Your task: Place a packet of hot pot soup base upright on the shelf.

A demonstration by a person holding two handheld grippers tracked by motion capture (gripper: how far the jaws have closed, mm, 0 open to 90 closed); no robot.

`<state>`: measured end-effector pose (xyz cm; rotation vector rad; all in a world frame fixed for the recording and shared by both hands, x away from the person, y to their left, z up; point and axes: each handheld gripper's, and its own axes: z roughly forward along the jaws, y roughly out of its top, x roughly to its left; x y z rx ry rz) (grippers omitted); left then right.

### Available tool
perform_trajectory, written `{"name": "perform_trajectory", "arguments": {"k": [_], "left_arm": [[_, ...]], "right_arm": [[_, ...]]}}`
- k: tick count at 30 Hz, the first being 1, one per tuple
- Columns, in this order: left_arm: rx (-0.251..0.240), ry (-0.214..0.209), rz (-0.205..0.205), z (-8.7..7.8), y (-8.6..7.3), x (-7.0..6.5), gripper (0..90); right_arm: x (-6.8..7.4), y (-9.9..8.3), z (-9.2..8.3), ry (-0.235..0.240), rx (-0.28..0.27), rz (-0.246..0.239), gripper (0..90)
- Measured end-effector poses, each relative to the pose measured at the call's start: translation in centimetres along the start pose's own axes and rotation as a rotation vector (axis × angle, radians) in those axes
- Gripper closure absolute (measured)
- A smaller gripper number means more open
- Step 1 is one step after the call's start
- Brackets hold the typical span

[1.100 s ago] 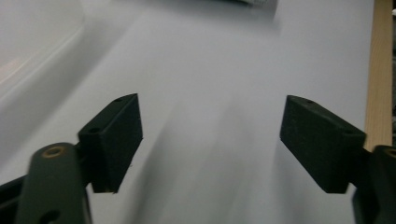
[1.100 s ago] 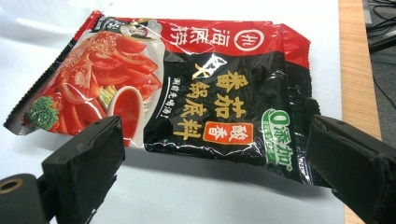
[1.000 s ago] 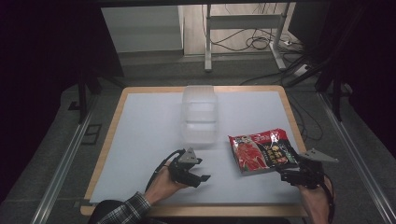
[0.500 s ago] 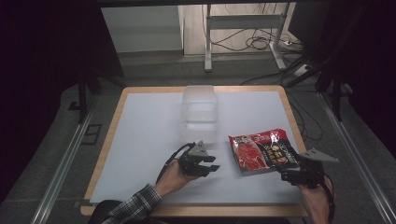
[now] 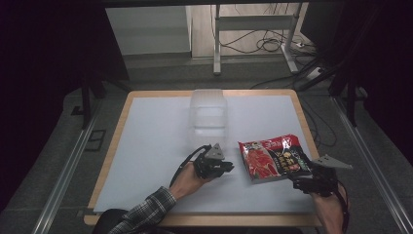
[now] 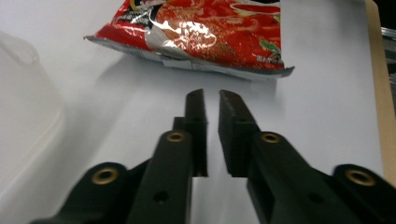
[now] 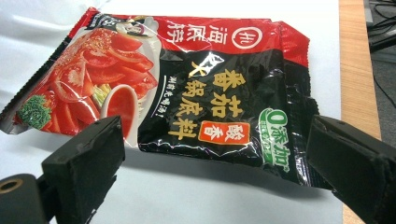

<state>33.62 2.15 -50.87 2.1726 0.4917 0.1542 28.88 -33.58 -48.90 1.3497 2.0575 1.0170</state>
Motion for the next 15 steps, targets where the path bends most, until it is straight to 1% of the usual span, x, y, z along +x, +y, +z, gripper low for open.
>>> {"name": "perform_trajectory", "arguments": {"k": [2, 3, 6, 9, 10, 12, 13, 15], "left_arm": [[-0.005, 0.004, 0.001, 0.3, 0.3, 0.0, 89.6], [-0.004, 0.005, 0.009, 0.6, 0.6, 0.1, 89.6], [-0.007, 0.003, 0.015, 1.0, 0.9, 0.0, 89.7], [-0.014, -0.008, 0.023, 1.8, 1.5, 0.2, 89.8], [-0.014, -0.008, 0.023, 1.8, 1.5, 0.2, 89.8], [-0.024, -0.018, 0.018, 2.3, 1.9, 0.3, 89.8], [-0.024, -0.018, 0.018, 2.3, 1.9, 0.3, 89.8], [-0.03, -0.026, 0.02, 2.9, 2.4, 0.5, 89.8]], "right_arm": [[0.0, 0.0, 0.0, 0.0, -0.003, 0.0, 4.8], [0.0, 0.0, 0.0, 0.0, -0.003, 0.0, 4.8], [0.0, 0.0, -0.1, -0.001, -0.004, 0.002, 4.8], [-0.1, 0.0, -0.1, -0.003, -0.007, 0.007, 4.9], [-0.1, 0.0, -0.2, -0.002, -0.008, 0.009, 4.8], [-0.2, 0.0, -0.2, -0.005, -0.01, 0.008, 4.8], [-0.2, 0.0, -0.2, -0.005, -0.01, 0.008, 4.8], [-0.2, 0.0, -0.2, -0.002, -0.005, 0.009, 4.9]]}}
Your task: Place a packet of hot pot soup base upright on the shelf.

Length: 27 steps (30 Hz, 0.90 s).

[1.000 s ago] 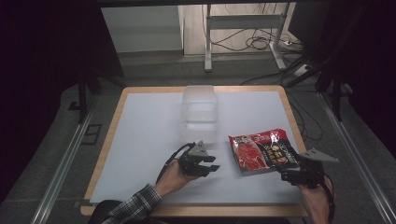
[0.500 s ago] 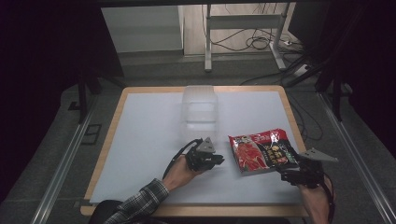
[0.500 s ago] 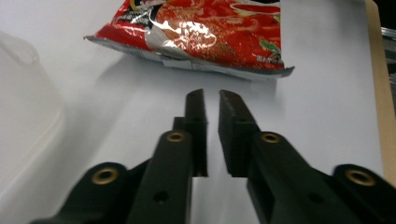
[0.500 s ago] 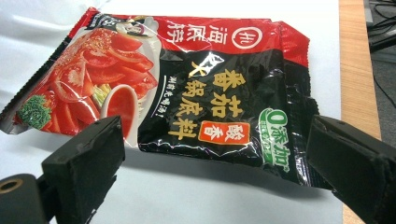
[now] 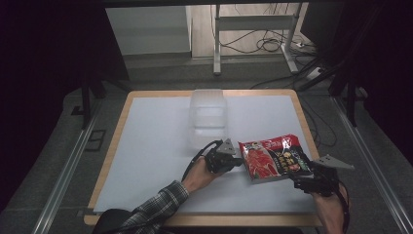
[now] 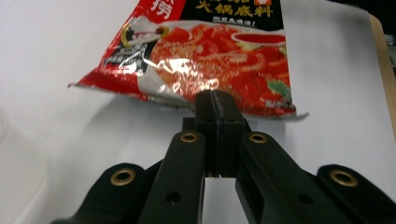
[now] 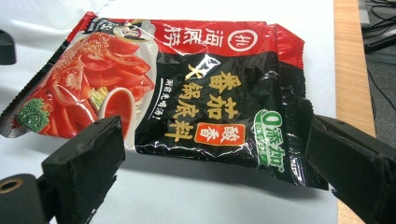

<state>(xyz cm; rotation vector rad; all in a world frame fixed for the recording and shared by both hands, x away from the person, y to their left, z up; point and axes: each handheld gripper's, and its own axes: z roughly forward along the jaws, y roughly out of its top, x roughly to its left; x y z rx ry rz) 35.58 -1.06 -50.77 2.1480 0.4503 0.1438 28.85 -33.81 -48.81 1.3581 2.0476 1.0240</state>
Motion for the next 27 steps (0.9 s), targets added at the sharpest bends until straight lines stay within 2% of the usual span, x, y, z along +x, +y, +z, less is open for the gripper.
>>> {"name": "perform_trajectory", "arguments": {"k": [3, 11, 14, 15, 17, 19, 20, 25, 26, 27], "left_arm": [[-0.003, -0.002, -0.004, 0.6, 0.4, 0.2, 89.8], [-0.031, 0.032, -0.013, 2.5, 1.3, 0.4, 89.8], [-0.028, 0.041, -0.009, 3.0, 1.5, 0.5, 89.8], [-0.007, 0.051, 0.002, 3.5, 1.5, 0.4, 89.8], [-0.001, 0.058, 0.009, 3.7, 1.4, 0.3, 89.8], [0.03, 0.073, 0.041, 3.8, 1.3, 0.3, 89.8], [0.03, 0.073, 0.041, 3.8, 1.3, 0.3, 89.8], [0.049, 0.112, 0.111, 3.8, 0.9, 0.1, 90.0], [0.049, 0.112, 0.111, 3.8, 0.9, 0.1, 90.0], [0.054, 0.135, 0.134, 3.9, 0.8, -0.3, 90.0]], "right_arm": [[0.0, 0.0, 0.1, -0.002, 0.009, 0.0, 4.9], [-0.2, -0.1, 0.0, -0.003, 0.008, 0.006, 4.9], [-0.2, -0.1, 0.0, -0.004, 0.009, 0.006, 4.9], [-0.2, -0.1, 0.0, -0.005, 0.01, 0.004, 4.9], [-0.2, -0.1, -0.1, -0.004, 0.01, 0.0, 4.9], [-0.1, -0.1, -0.1, -0.005, 0.011, 0.004, 4.9], [-0.1, -0.1, -0.2, -0.004, 0.013, 0.003, 4.9], [0.3, -0.3, -0.5, 0.004, 0.019, -0.008, 4.9], [0.3, -0.3, -0.7, 0.005, 0.016, -0.011, 4.9], [0.3, -0.4, -0.8, 0.006, 0.014, -0.007, 4.9]]}}
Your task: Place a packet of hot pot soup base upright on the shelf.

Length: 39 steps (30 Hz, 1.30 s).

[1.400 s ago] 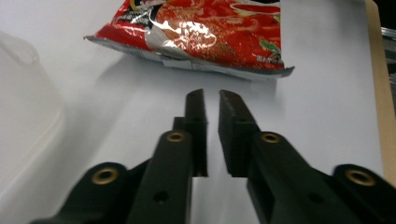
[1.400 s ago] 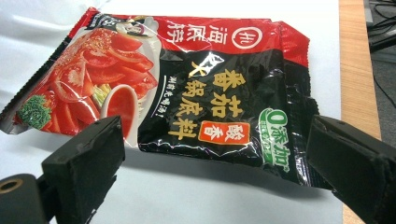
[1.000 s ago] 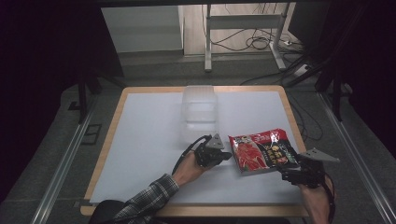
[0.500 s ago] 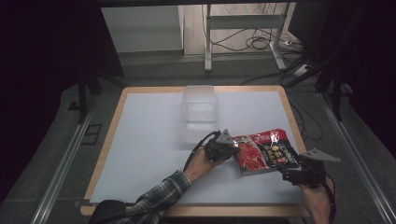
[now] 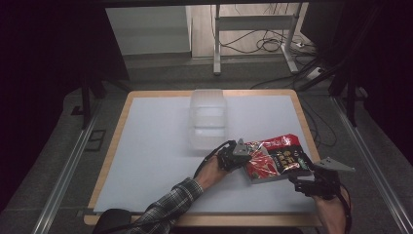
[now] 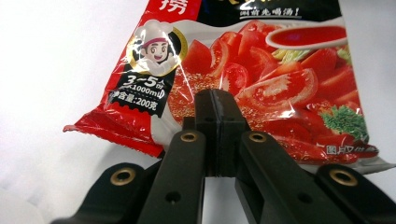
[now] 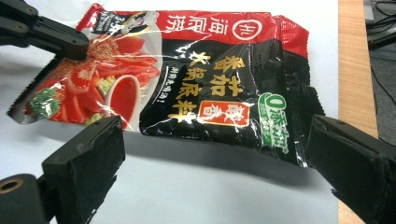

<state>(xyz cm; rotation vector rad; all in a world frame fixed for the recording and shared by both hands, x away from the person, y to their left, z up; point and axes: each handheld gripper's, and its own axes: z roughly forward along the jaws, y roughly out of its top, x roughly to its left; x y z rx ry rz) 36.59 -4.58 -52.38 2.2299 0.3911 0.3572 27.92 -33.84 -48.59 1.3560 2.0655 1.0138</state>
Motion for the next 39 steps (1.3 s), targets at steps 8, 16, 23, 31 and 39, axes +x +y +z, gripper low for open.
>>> {"name": "perform_trajectory", "arguments": {"k": [8, 16, 23, 31, 39], "left_arm": [[-0.006, 0.002, -0.013, -0.2, -0.7, -0.1, 90.0], [0.002, -0.009, -0.029, -0.4, -1.4, 0.1, 90.0], [0.006, -0.012, -0.038, -0.4, -1.7, 0.2, 90.0], [-0.002, -0.022, -0.057, -0.4, -1.8, 0.3, 90.0], [0.006, -0.031, -0.067, -0.5, -2.0, 0.4, 90.0]], "right_arm": [[-0.1, -0.7, -1.3, 0.012, -0.006, 0.015, 4.8], [0.3, -1.0, -1.9, 0.066, -0.014, 0.041, 3.1], [2.1, 0.2, -1.2, 0.124, -0.029, -0.014, 0.0], [3.2, 2.1, -0.1, 0.171, -0.06, -0.012, 1.6], [4.4, 4.6, 2.1, 0.157, -0.062, -0.058, 2.1]]}}
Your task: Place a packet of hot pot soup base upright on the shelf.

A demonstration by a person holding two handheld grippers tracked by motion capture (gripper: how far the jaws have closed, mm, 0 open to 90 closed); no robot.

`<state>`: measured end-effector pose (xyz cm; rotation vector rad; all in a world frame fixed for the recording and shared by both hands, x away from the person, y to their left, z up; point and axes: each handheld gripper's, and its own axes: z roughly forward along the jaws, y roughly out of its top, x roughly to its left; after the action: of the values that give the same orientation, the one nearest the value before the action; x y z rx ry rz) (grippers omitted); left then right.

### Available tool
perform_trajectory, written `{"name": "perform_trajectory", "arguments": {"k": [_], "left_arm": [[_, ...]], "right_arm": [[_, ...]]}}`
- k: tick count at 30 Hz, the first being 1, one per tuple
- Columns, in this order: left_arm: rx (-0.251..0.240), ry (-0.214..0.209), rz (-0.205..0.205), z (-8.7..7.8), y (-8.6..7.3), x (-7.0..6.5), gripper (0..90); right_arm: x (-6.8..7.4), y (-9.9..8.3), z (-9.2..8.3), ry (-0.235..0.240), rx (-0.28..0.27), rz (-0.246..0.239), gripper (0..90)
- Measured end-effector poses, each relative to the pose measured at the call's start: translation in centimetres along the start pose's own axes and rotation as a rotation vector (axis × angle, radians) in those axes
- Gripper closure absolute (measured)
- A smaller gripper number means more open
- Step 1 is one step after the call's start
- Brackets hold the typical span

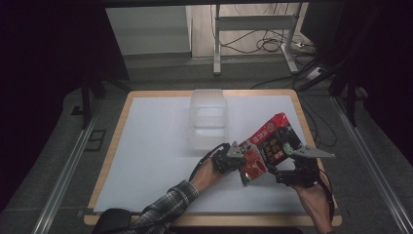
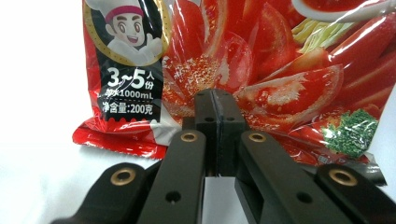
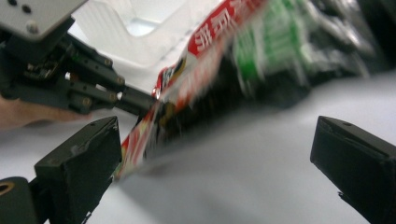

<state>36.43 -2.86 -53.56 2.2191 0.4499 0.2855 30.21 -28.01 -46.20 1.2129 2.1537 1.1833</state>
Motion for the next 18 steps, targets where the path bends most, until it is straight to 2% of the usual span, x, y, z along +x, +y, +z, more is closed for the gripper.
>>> {"name": "perform_trajectory", "arguments": {"k": [2, 4, 5, 8, 9, 11, 14, 15, 17, 18], "left_arm": [[0.003, -0.001, 0.003, -0.1, 0.0, 0.0, 90.0], [0.005, -0.001, 0.005, -0.1, 0.0, 0.0, 90.0], [0.014, 0.0, 0.015, -0.1, 0.0, 0.1, 90.0], [0.002, -0.003, 0.0, -0.1, 0.0, 0.0, 90.0], [0.015, -0.004, 0.014, -0.2, 0.0, 0.2, 90.0], [0.007, -0.012, -0.001, -0.2, -0.1, 0.2, 90.0], [0.006, -0.013, -0.001, -0.2, -0.2, 0.2, 89.9], [0.006, -0.013, -0.001, -0.2, -0.2, 0.2, 89.9], [0.01, -0.009, 0.004, -0.3, -0.2, 0.2, 89.8], [0.006, -0.009, -0.007, -0.3, -0.1, 0.1, 88.1]], "right_arm": [[0.5, 1.1, 0.8, -0.012, -0.011, -0.017, 0.5], [0.6, 1.4, 0.9, -0.018, -0.014, -0.017, 0.4], [0.7, 2.1, 1.3, -0.023, -0.023, 0.002, 0.9], [0.8, 2.7, 1.7, -0.028, -0.042, 0.034, 13.5], [0.8, 2.7, 1.7, -0.028, -0.042, 0.034, 13.5], [0.9, 3.2, 1.9, -0.059, -0.072, 0.041, 28.4], [1.0, 3.4, 2.0, -0.087, -0.085, 0.026, 39.4], [1.0, 3.4, 2.0, -0.087, -0.085, 0.026, 39.4], [1.0, 3.5, 2.1, -0.103, -0.102, 0.016, 47.7], [0.9, 3.7, 2.2, -0.11, -0.107, 0.013, 54.7]]}}
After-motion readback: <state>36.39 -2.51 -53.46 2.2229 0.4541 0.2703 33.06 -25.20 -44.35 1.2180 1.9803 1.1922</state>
